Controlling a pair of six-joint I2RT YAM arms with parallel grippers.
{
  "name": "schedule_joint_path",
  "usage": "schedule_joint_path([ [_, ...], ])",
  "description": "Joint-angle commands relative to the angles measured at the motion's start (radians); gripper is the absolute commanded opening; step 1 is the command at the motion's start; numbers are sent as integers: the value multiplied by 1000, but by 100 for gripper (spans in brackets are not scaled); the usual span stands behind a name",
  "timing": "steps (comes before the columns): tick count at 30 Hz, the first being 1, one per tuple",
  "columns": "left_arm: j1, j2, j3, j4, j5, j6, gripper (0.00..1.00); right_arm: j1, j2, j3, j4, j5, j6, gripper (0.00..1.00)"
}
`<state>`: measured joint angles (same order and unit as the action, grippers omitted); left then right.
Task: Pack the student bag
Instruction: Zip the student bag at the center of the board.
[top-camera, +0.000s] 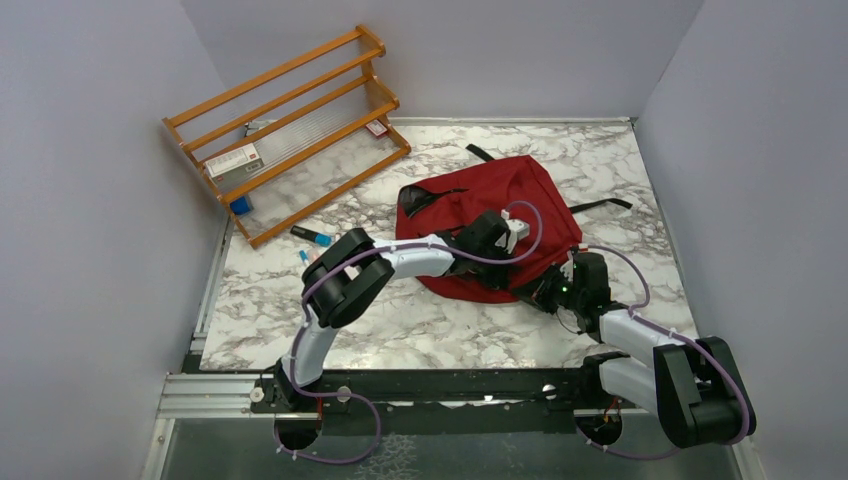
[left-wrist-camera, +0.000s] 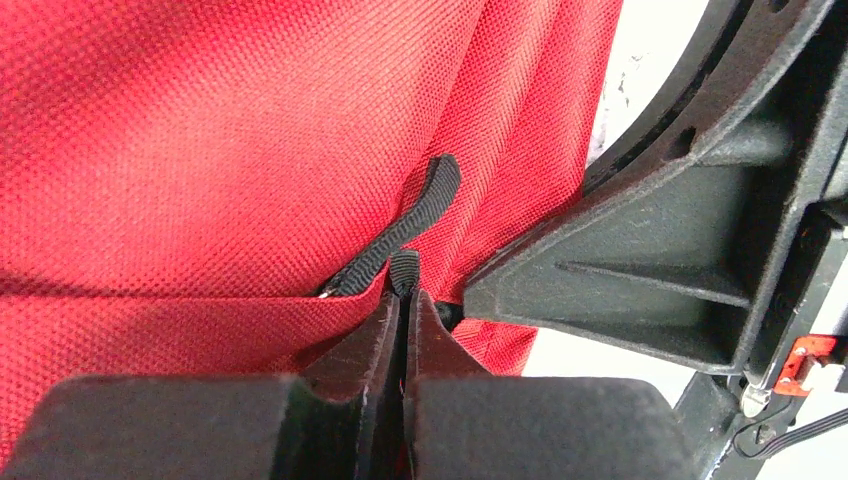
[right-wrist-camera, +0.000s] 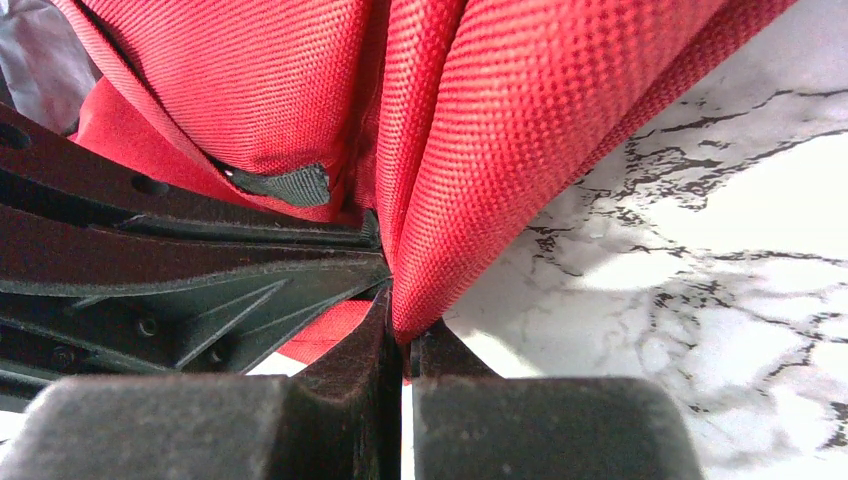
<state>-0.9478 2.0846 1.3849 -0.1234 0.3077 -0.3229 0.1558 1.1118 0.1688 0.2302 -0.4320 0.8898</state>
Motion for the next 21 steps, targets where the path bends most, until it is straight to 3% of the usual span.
schedule_joint_path([
  [1, 24, -83, -66, 109, -43, -57, 2, 8, 2, -17, -14, -31, -14, 1],
  [21, 83, -244, -203, 287, 32, -132, 0, 8, 11, -18, -13, -24, -20, 1],
])
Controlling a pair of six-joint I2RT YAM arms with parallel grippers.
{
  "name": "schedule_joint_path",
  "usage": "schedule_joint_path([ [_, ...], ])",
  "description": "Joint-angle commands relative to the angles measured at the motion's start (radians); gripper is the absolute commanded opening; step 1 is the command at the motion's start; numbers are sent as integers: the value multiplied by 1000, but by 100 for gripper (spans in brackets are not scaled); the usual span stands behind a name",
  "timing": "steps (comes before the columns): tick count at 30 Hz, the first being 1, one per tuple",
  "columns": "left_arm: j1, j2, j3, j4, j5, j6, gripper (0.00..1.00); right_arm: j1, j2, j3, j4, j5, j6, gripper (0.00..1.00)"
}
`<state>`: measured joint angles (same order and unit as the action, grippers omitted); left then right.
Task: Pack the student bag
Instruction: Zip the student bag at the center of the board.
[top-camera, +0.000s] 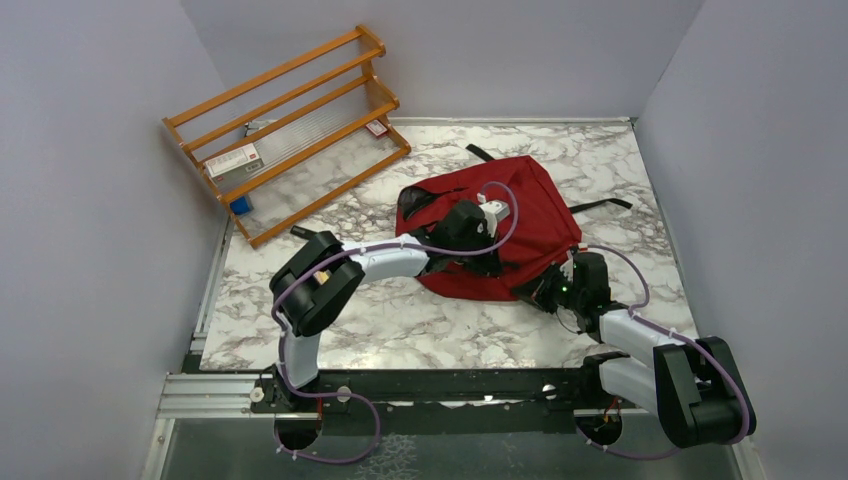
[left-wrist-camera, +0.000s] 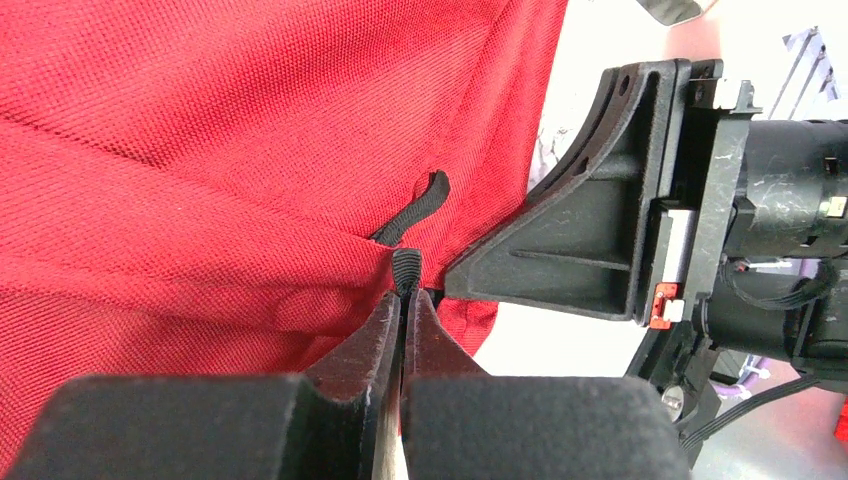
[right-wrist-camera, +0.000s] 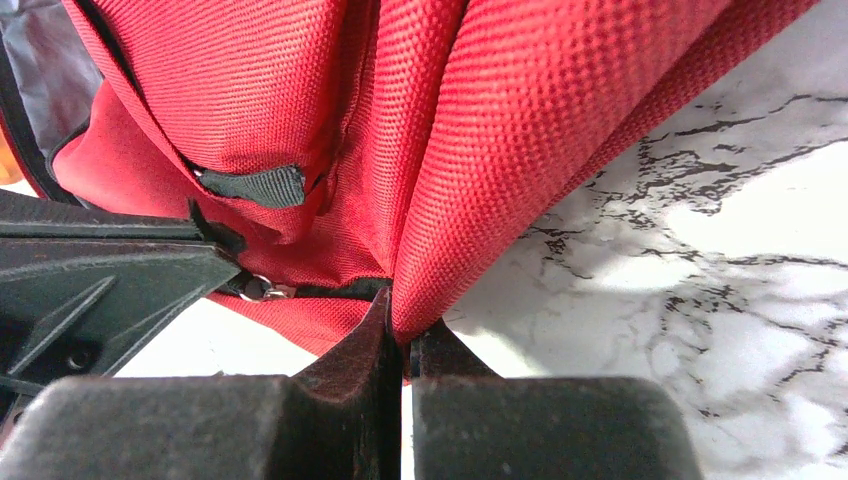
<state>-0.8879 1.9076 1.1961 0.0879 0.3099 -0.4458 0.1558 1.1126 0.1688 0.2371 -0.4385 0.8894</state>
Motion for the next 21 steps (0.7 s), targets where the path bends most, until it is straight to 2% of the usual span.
schedule_joint_path([
  [1, 26, -73, -23, 81, 46, -6, 0, 8, 9, -18, -20, -16, -18, 1],
  [5, 38, -103, -85, 152, 166, 17, 0, 8, 3, -13, -23, -7, -15, 1],
  [8, 44, -124, -107, 137, 218, 53, 0, 8, 2, -4, -28, 1, -16, 1],
  [21, 82, -324, -202, -15, 185, 218, 0, 8, 7, 55, -77, 65, -27, 1],
])
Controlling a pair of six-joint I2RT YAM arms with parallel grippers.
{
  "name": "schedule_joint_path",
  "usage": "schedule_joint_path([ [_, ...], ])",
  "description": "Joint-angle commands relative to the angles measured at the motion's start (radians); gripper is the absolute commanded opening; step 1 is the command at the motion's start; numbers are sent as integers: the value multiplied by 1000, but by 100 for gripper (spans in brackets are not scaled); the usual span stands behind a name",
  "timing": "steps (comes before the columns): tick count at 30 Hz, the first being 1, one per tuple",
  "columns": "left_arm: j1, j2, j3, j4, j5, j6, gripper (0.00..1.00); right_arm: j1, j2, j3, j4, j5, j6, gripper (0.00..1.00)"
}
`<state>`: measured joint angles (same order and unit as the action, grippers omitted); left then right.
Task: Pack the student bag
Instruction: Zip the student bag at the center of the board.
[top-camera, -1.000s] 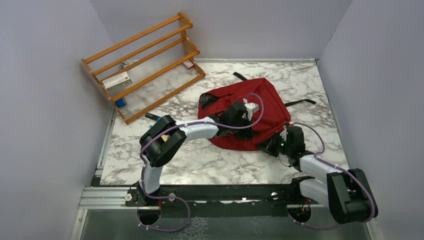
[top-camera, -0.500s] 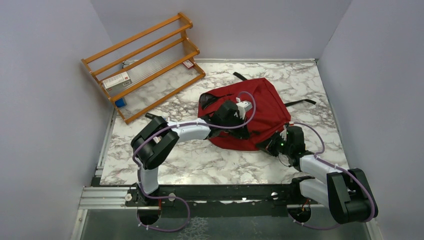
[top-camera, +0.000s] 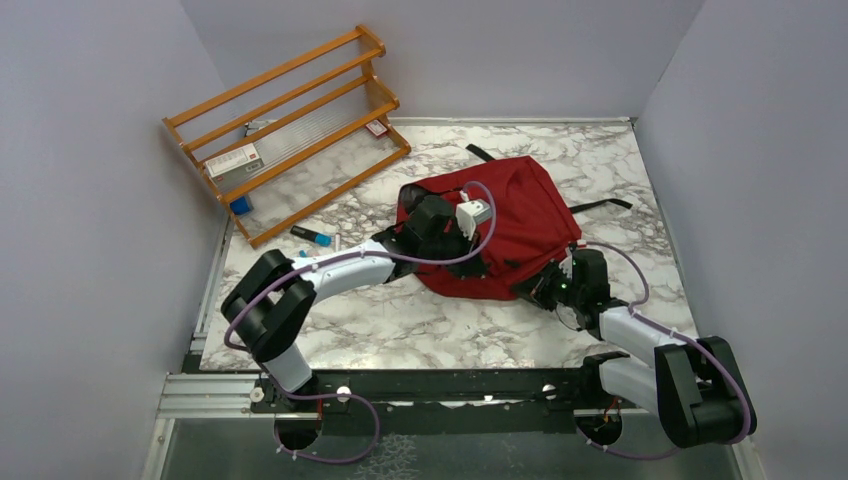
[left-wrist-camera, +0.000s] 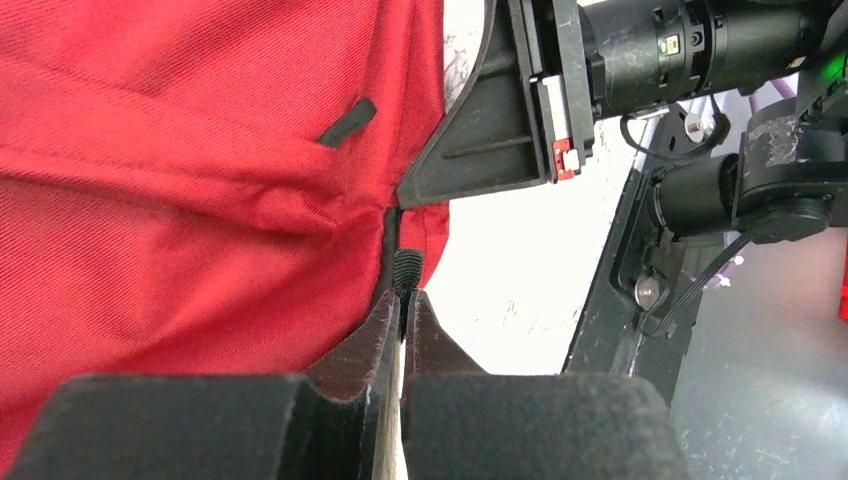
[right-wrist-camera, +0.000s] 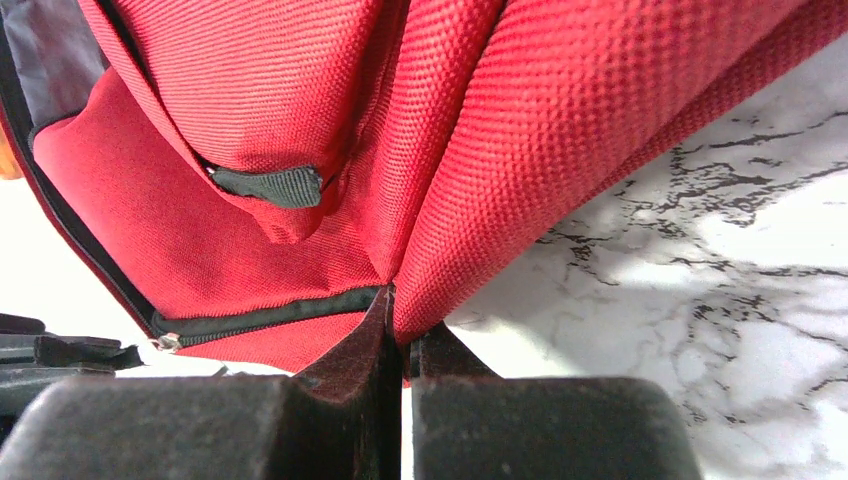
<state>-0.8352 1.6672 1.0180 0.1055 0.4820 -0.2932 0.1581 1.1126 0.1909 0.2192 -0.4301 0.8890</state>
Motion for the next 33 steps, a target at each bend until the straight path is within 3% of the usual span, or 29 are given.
schedule_joint_path([
  [1, 37, -95, -32, -42, 12, 72, 0, 6, 9, 38, -63, 59, -29, 1],
  [20, 228, -257, -78, -207, -250, 123, 0, 6, -38, 104, -213, 184, -83, 0],
  [27, 293, -239, -32, -209, -280, 133, 0, 7, -94, 138, -314, 238, -111, 0],
  [33, 301, -262, -44, -120, -173, 125, 0, 6, -173, 199, -415, 277, -150, 2],
])
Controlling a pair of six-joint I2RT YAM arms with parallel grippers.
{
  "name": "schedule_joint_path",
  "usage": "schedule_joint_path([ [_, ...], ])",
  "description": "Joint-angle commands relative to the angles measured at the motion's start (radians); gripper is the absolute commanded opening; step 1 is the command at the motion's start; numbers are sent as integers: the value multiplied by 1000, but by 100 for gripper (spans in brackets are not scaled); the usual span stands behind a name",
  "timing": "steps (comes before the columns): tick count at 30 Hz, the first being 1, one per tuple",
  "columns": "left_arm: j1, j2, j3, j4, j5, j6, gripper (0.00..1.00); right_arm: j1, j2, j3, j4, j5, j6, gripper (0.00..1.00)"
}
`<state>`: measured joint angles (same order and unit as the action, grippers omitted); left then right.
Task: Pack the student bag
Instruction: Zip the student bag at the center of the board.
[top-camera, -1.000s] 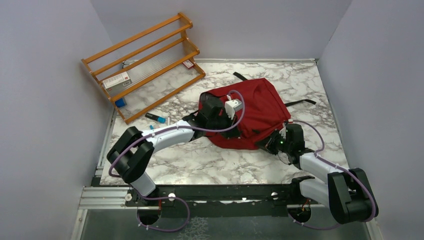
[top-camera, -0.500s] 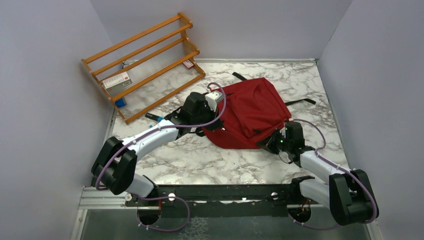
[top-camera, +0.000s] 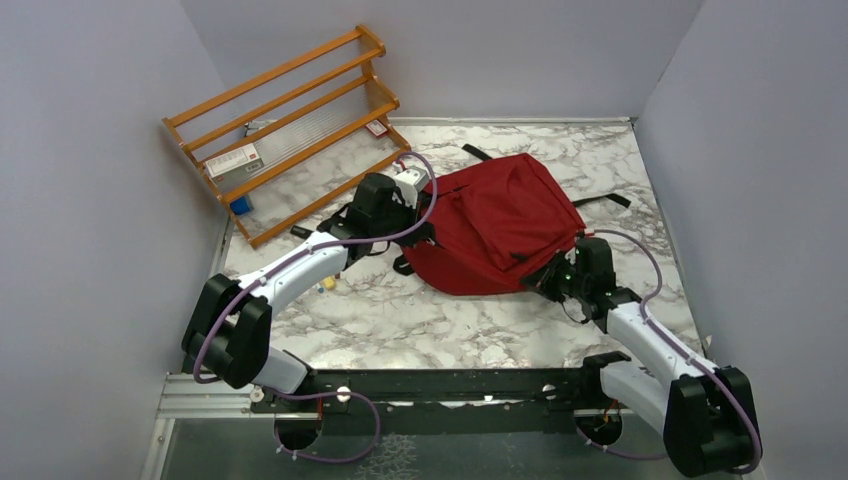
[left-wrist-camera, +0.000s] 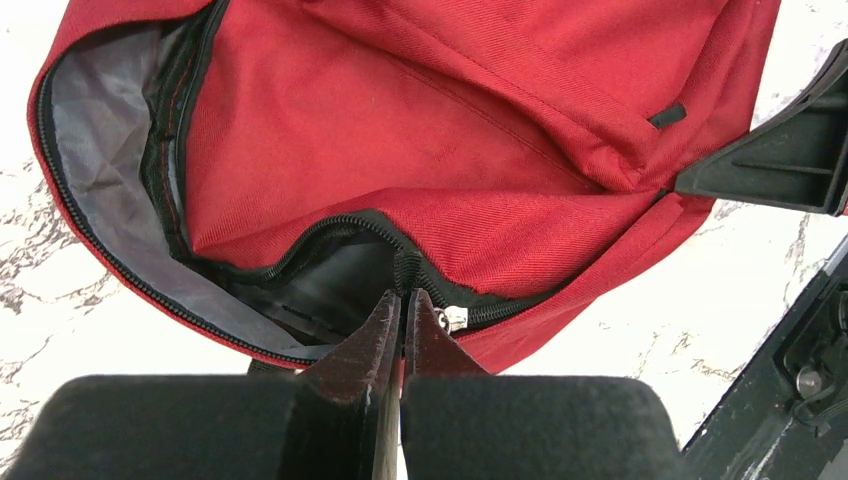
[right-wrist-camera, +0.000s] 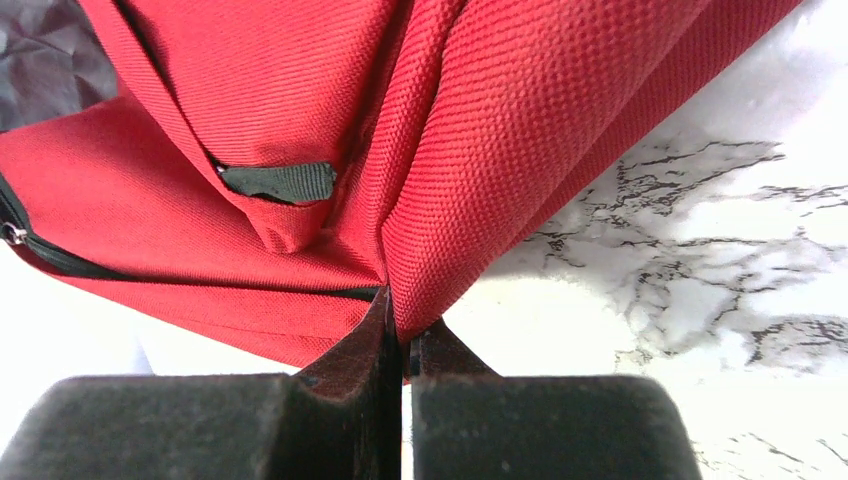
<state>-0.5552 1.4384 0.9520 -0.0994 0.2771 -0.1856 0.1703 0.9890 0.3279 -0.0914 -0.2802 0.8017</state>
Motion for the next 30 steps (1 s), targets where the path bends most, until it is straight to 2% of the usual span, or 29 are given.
schedule_joint_path([
  [1, 21, -32, 23, 93, 52, 19, 0, -5, -64, 81, -125, 132, -74, 5],
  [7, 21, -29, 27, 137, 129, 41, 0, -5, -121, 207, -247, 170, -166, 38],
  [10, 21, -32, 26, 150, 120, 41, 0, -6, -131, 267, -305, 190, -210, 47],
  [16, 22, -32, 10, 174, 125, 28, 0, -6, -174, 325, -321, 152, -319, 55],
  [19, 23, -29, 4, 178, 128, 23, 0, -6, -192, 305, -201, 5, -376, 61],
  [22, 27, -27, 5, 177, 133, 20, 0, 4, -117, 304, -62, -187, -421, 62],
  [25, 33, -20, 8, 179, 149, 14, 0, 45, -21, 301, 75, -280, -433, 62],
  [30, 41, -2, 18, 180, 181, 10, 0, 237, 152, 400, 173, -226, -559, 65],
])
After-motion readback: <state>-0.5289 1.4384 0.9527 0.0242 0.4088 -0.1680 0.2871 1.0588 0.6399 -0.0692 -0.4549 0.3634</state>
